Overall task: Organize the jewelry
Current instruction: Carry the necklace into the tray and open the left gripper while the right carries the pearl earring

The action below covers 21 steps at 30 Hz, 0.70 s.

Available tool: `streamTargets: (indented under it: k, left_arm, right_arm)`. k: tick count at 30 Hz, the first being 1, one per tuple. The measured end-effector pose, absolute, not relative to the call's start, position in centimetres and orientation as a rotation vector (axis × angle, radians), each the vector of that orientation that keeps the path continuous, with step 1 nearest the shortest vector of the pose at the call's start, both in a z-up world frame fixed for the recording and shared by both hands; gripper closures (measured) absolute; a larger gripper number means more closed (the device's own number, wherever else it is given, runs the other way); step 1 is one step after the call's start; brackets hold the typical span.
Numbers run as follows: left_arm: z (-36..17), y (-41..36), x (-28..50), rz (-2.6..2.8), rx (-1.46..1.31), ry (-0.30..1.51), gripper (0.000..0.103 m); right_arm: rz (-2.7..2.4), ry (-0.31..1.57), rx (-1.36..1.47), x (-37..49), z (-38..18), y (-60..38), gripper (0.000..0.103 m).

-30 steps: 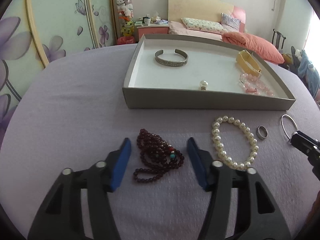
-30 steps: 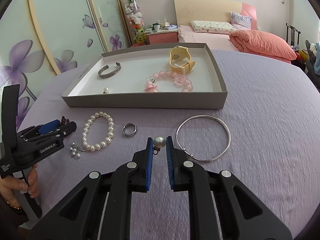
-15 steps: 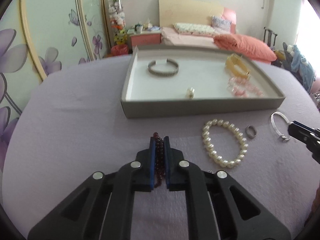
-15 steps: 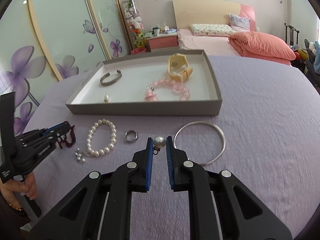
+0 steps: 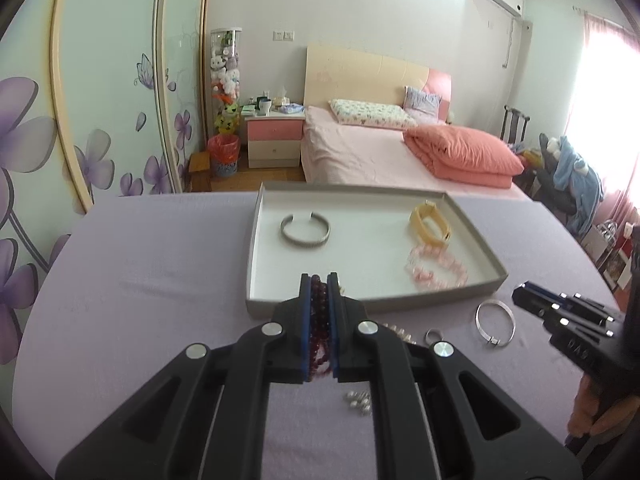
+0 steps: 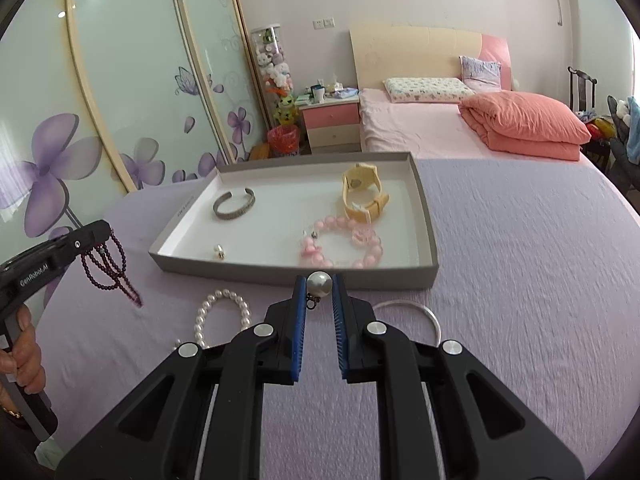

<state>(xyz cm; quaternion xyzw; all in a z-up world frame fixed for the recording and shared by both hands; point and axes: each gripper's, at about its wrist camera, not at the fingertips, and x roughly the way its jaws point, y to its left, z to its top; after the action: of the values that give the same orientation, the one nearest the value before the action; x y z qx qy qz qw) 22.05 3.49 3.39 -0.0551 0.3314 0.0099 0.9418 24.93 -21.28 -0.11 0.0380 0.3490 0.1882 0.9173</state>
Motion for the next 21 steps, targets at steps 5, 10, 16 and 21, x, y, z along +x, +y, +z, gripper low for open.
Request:
streamTargets:
  k: [5,10,16,21]
  left_arm:
    - [4.9,3.4,23.9,0.01,-0.135,0.652,0.095]
    - [5.4,3.1,26.3,0.012,-0.133,0.637,0.095]
    - [4.6,3.1,29.6,0.024,-0.123,0.643,0.095]
    - [3.2,3.4,31.7,0.033,-0.126,0.66,0.095]
  right_arm:
    - [0.394,0.682,0.069,26.1,1.2,-20.9,0.089]
    - [0.388,0.644,0.059,27.6,2.3,-20.4,0.089]
    - [0.384,0.635,0.043,29.6,2.3,-20.0,0.089]
    - [0.375,0.647,0.038,31.4,1.5,-19.8,0.089]
